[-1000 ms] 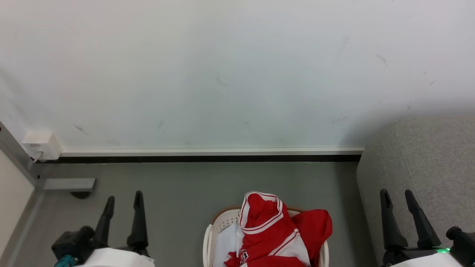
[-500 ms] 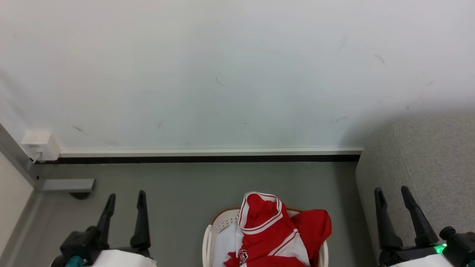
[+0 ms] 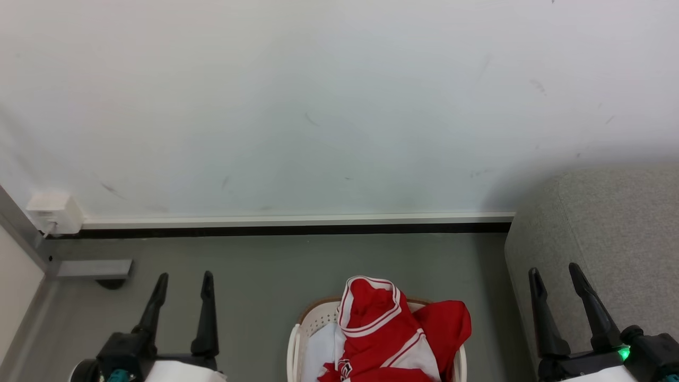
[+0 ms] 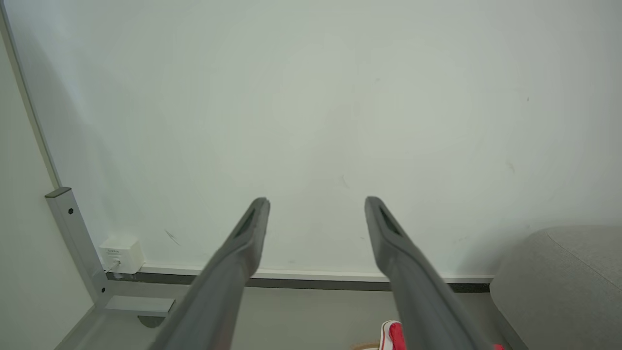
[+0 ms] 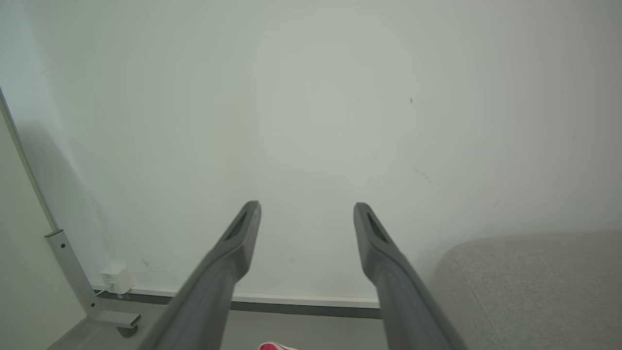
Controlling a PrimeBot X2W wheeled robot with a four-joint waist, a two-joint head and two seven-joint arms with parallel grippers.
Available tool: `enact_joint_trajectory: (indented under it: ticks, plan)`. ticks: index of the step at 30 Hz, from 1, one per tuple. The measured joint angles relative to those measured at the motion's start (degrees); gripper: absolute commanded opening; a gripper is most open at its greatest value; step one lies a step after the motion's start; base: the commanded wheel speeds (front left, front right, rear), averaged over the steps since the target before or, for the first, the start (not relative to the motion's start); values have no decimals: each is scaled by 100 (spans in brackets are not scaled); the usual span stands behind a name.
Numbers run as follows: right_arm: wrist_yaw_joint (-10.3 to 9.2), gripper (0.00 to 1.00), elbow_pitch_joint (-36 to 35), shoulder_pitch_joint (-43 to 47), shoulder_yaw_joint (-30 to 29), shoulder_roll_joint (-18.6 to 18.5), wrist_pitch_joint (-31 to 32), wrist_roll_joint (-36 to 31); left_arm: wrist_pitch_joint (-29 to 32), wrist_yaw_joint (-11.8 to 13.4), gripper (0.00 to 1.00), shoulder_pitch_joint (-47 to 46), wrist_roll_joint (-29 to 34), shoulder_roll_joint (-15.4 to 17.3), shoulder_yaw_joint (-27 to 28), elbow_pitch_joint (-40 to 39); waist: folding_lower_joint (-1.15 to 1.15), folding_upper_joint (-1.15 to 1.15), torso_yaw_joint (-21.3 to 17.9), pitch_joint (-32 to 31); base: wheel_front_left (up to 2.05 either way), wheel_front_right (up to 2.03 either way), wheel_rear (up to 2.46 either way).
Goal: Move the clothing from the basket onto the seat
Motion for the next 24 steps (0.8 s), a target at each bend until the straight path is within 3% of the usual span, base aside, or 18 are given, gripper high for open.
enact_joint_trajectory:
  ticks: [8,24]
  plan:
    - [0,100,-30,-1,37,-10,-82,-220,-83,-47,100,8,276,-20,-4,1,0,0,-45,1,0,0,0]
    - [0,100,-40,-3,33,-23,-82,-158,-85,-152,100,4,214,-42,15,2,0,0,-120,78,0,0,0]
